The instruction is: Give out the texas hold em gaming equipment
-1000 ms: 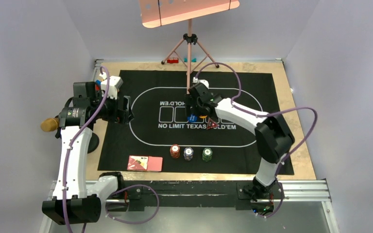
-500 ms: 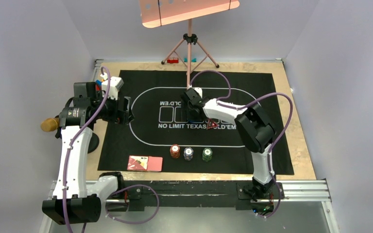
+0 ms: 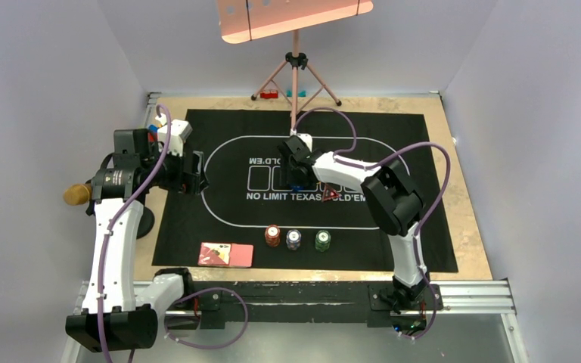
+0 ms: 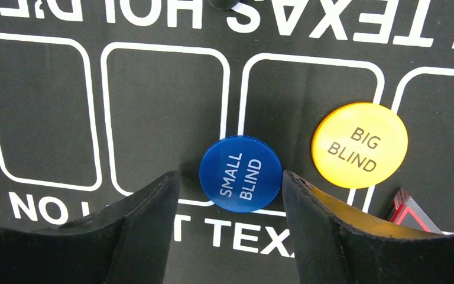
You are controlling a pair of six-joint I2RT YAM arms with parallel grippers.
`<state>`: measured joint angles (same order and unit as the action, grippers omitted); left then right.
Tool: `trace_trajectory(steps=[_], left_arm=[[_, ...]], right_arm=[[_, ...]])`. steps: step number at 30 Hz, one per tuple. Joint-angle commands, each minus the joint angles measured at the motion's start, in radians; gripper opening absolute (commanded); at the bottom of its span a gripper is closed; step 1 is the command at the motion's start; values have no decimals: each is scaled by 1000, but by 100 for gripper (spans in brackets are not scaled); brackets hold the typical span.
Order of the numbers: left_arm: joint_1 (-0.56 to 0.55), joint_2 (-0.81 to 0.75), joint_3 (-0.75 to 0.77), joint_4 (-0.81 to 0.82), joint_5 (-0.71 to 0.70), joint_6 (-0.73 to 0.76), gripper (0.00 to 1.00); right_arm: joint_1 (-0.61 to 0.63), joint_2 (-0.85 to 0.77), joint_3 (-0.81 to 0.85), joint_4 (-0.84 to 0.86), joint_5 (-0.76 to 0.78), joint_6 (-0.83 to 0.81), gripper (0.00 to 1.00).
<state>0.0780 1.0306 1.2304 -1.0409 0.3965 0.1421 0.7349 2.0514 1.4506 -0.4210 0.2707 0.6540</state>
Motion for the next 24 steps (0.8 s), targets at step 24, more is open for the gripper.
trace_trajectory(steps=[24], left_arm=[[-1,-25,-11,-12,-74,30,100]], right_arm=[[258,256,469,19,-231,-57,48]])
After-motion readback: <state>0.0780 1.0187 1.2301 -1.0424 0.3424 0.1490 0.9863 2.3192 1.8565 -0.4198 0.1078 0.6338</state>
